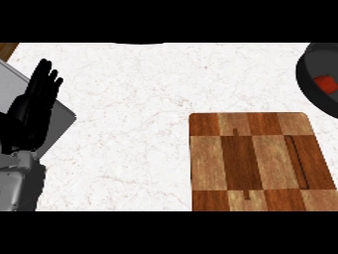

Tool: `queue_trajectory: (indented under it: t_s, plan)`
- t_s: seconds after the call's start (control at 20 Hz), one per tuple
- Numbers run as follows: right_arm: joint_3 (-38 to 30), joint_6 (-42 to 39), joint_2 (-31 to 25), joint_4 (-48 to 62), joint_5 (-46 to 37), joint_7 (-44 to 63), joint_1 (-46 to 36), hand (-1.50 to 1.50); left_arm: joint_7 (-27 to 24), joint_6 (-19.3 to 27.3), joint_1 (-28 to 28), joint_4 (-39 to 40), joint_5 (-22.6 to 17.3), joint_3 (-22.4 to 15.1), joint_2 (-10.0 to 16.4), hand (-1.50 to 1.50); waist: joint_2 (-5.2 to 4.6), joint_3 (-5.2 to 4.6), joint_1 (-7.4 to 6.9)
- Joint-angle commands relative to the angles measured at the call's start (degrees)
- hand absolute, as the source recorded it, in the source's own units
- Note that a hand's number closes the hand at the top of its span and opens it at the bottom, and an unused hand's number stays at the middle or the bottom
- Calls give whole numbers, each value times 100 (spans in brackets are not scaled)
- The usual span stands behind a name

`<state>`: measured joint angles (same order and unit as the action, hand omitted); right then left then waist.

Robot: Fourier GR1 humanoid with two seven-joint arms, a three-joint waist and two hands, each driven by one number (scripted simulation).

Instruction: Pick the bell pepper from the cutting board and place it in the pot

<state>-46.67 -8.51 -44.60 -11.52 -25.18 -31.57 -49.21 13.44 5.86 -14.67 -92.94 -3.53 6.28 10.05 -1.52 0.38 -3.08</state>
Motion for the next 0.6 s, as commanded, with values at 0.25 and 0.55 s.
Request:
queue_trajectory:
  t_s: [0.25,0.55]
  plan:
    - [-305,-1131,-836,233,342,-204,492,-150,-56,138,-18,26,124,-61,-113,0,-9,11,30]
    - [-300,-1610,-1218,226,356,-312,743,-150,-202,-165,132,24,-116,104,63,0,-13,12,3]
